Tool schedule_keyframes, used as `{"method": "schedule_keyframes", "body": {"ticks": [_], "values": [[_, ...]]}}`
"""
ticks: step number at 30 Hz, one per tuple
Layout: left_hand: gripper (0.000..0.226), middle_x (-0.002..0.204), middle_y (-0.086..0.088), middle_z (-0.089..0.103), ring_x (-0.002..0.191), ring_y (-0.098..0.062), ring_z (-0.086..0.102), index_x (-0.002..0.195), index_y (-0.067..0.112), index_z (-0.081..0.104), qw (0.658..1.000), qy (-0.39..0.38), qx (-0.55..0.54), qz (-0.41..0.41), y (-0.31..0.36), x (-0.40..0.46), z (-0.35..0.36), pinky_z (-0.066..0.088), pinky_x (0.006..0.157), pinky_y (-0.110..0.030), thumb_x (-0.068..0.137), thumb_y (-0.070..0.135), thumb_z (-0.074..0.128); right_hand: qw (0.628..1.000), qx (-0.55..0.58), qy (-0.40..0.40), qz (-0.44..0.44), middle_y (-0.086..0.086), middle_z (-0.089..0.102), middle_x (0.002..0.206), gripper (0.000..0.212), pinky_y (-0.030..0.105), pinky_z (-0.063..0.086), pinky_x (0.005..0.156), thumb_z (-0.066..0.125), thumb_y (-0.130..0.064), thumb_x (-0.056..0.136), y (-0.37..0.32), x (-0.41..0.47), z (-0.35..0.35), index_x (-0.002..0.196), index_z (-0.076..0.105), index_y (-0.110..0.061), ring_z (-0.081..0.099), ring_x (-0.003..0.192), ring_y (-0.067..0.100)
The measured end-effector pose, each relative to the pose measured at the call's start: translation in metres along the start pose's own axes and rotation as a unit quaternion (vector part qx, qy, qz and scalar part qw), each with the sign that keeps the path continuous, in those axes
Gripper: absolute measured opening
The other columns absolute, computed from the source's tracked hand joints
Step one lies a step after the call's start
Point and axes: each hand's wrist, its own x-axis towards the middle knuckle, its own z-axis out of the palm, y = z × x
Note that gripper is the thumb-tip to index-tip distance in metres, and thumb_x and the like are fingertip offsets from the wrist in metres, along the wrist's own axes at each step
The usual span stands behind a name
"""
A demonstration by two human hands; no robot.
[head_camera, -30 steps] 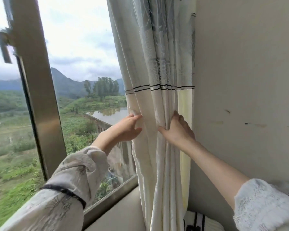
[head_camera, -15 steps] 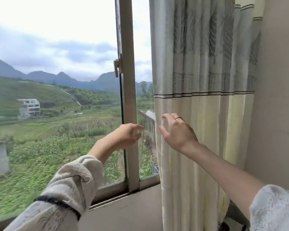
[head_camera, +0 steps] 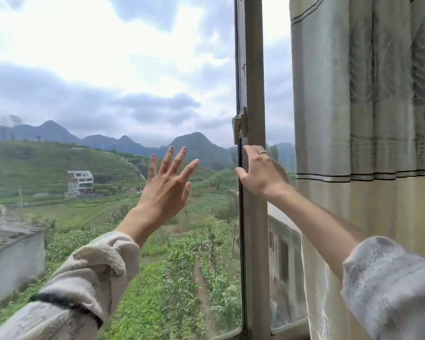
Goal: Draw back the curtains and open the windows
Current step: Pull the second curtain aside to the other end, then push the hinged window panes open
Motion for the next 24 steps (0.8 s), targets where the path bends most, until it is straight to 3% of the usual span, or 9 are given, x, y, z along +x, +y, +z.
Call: {"method": "schedule_keyframes", "body": {"ticks": [5, 8, 12, 16, 19, 24], "values": [[0.059, 0.151, 0.001, -0.02, 0.14, -0.02, -0.02, 0.142, 0.034, -0.003, 0.997, 0.073, 0.007, -0.021, -0.04, 0.03, 0.028, -0.022, 0.108, -0.053, 0.093, 0.037, 0.031, 0.994, -0.056, 0.089, 0.024, 0.006, 0.009, 0.159, 0.075, 0.045, 0.03, 0.109, 0.053, -0.033, 0.09, -0.007, 0.054, 0.021, 0.148, 0.01, -0.011, 0.012, 0.144, 0.024], [0.055, 0.154, -0.001, -0.018, 0.141, -0.022, -0.016, 0.142, 0.033, -0.008, 0.995, 0.075, 0.054, -0.046, -0.063, 0.023, 0.053, -0.017, 0.111, -0.055, 0.095, 0.043, 0.019, 0.989, -0.107, 0.103, 0.006, 0.004, 0.012, 0.158, 0.078, 0.046, 0.029, 0.109, 0.054, -0.037, 0.09, -0.008, 0.076, 0.033, 0.148, 0.01, -0.011, 0.015, 0.144, 0.024], [0.056, 0.157, -0.004, -0.004, 0.144, -0.027, -0.003, 0.146, 0.029, 0.006, 0.991, 0.084, 0.091, -0.042, -0.072, 0.024, 0.069, -0.013, 0.112, -0.055, 0.093, 0.046, 0.015, 0.975, -0.196, 0.105, -0.016, 0.005, 0.016, 0.157, 0.078, 0.049, 0.033, 0.106, 0.057, -0.036, 0.089, -0.005, 0.09, 0.051, 0.147, 0.013, -0.009, 0.021, 0.141, 0.028], [0.058, 0.154, 0.0, -0.019, 0.142, -0.024, -0.016, 0.145, 0.031, -0.004, 0.991, 0.086, 0.095, -0.044, -0.072, 0.024, 0.069, -0.022, 0.109, -0.051, 0.09, 0.049, 0.002, 0.942, -0.304, 0.141, -0.032, 0.014, 0.03, 0.151, 0.064, 0.045, 0.04, 0.1, 0.052, -0.026, 0.092, -0.005, 0.095, 0.055, 0.144, 0.023, -0.002, 0.037, 0.132, 0.03], [0.058, 0.15, 0.002, -0.029, 0.139, -0.021, -0.025, 0.143, 0.033, -0.012, 0.992, 0.078, 0.089, -0.053, -0.073, 0.022, 0.068, -0.025, 0.108, -0.05, 0.088, 0.049, -0.003, 0.882, -0.437, 0.17, -0.044, 0.009, 0.06, 0.13, 0.044, 0.027, 0.056, 0.079, 0.057, -0.021, 0.086, -0.004, 0.088, 0.06, 0.128, 0.055, -0.006, 0.064, 0.109, 0.022], [0.058, 0.154, 0.001, -0.021, 0.141, -0.022, -0.021, 0.144, 0.033, -0.01, 0.994, 0.064, 0.081, -0.044, -0.074, 0.019, 0.066, -0.022, 0.11, -0.05, 0.088, 0.047, -0.001, 0.842, -0.478, 0.208, -0.138, 0.009, 0.072, 0.108, 0.033, 0.026, 0.059, 0.068, 0.058, -0.008, 0.082, 0.004, 0.086, 0.049, 0.114, 0.066, -0.007, 0.072, 0.087, 0.021]]}}
